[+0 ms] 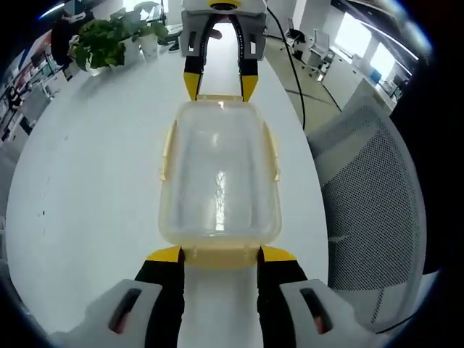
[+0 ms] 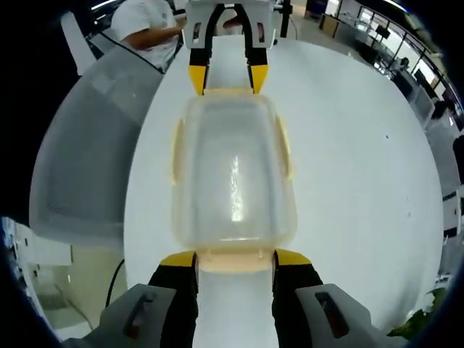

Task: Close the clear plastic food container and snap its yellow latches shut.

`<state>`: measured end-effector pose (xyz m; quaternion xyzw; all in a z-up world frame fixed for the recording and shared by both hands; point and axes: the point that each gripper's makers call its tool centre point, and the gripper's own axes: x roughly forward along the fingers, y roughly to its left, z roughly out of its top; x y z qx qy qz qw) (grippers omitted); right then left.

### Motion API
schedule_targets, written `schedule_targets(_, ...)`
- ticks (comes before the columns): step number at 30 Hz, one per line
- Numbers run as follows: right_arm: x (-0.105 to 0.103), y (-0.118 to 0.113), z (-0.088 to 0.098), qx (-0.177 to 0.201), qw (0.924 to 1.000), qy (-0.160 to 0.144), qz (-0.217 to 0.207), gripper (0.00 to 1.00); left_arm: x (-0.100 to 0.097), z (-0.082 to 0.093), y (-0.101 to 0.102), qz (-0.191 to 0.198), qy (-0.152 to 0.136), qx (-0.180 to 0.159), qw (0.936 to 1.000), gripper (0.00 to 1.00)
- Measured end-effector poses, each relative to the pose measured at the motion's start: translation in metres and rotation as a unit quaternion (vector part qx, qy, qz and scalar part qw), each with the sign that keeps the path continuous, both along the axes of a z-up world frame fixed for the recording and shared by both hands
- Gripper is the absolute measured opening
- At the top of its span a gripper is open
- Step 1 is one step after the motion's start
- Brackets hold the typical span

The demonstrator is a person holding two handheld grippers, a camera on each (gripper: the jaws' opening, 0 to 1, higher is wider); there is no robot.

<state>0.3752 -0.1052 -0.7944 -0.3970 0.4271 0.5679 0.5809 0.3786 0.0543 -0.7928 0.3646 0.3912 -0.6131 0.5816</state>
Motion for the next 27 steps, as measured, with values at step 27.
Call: schedule_targets(27,-0.001,-0.012,-0.008,-0.018,0.9998,-0.001,0.008,0.38,-0.001,-0.005,-0.011,-0.001,-0.003,0.012,0.9999,0.38)
